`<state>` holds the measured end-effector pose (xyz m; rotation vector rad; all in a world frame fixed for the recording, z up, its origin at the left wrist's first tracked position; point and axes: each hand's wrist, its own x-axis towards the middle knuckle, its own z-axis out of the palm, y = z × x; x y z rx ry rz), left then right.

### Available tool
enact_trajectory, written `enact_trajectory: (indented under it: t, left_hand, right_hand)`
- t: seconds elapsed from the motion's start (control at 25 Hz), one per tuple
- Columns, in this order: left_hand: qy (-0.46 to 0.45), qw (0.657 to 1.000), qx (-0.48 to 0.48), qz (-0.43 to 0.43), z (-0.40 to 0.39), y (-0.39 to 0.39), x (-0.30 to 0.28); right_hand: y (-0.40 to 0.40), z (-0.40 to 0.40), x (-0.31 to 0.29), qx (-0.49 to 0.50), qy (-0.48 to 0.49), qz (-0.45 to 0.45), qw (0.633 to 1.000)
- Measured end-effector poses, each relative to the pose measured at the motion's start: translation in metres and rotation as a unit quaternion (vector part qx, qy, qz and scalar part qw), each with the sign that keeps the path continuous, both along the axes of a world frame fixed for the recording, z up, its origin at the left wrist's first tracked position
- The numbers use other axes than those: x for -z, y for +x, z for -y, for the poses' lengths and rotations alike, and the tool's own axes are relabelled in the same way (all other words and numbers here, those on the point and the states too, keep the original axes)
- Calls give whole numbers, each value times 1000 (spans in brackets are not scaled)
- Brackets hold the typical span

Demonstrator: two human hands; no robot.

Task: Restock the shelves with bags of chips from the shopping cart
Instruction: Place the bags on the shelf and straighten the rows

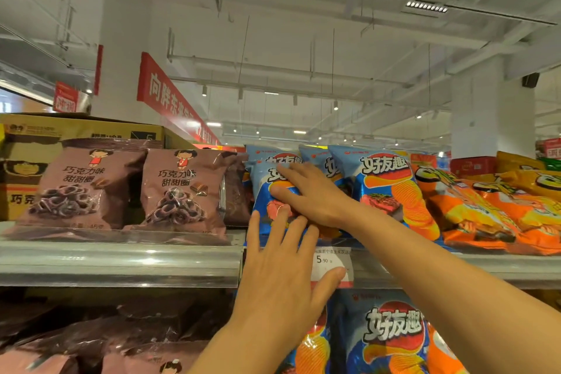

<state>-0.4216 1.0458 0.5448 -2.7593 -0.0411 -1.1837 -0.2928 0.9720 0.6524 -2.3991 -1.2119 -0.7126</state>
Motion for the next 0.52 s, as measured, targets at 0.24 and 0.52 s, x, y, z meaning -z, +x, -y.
enact_trajectory:
  t: [0.24,0.52]
  left_hand:
    - [16,999,26,19,14,-1,0]
    - [-9,999,-26,-20,8,7,-1]
  right_hand:
    - [-15,37,-27,-63,151,-9,987]
    - [-44,80,42,-45,30,74,996]
